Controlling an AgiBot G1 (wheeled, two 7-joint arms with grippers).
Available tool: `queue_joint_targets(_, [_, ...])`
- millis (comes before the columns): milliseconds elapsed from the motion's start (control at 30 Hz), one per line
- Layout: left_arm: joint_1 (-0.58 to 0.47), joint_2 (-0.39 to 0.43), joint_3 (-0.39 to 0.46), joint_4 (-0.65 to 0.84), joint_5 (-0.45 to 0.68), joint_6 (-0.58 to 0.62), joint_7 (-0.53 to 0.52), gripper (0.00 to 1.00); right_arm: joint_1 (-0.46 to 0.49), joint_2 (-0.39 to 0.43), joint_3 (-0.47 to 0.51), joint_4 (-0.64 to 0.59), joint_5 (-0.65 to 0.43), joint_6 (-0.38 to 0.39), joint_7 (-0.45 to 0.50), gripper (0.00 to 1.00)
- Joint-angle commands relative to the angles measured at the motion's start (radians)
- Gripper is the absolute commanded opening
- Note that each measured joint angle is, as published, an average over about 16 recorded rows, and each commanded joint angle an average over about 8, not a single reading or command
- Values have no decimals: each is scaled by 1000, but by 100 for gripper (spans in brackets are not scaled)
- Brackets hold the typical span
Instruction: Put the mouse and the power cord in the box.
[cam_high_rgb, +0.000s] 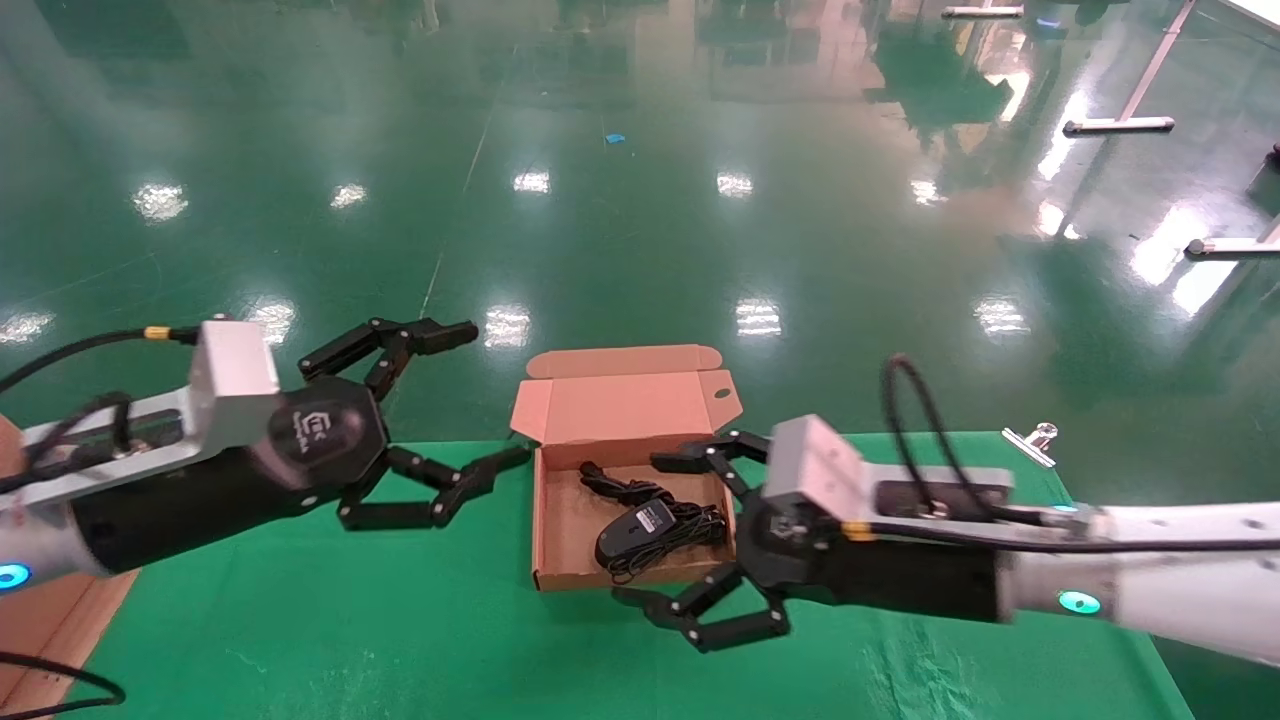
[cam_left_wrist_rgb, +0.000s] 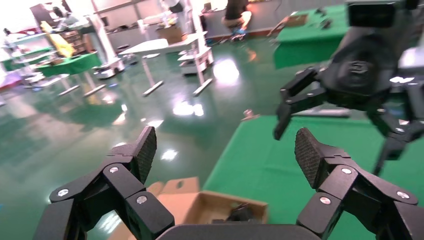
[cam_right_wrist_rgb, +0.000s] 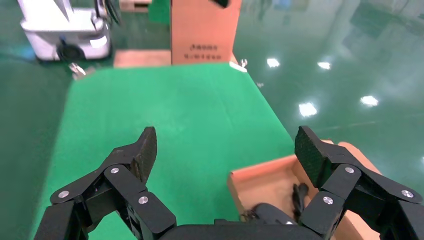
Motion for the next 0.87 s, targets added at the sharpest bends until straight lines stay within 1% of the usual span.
queue_joint_targets(33, [15,-15,-19,-39,1,19,-47,100,-20,25,31,24,23,-25,21,100])
queue_joint_targets(633, [149,-151,-189,-389,8,187,-465,100,-203,253,310,240,232,-245,210,100])
queue_joint_targets(767, [170,-172,-215,-447,9,213,-529,100,-235,292,359,278,269,-283,243,100])
queue_joint_targets(867, [174,-177,-222,-462,9,220,-546,100,-245,305,374,290,280,-296,252,100])
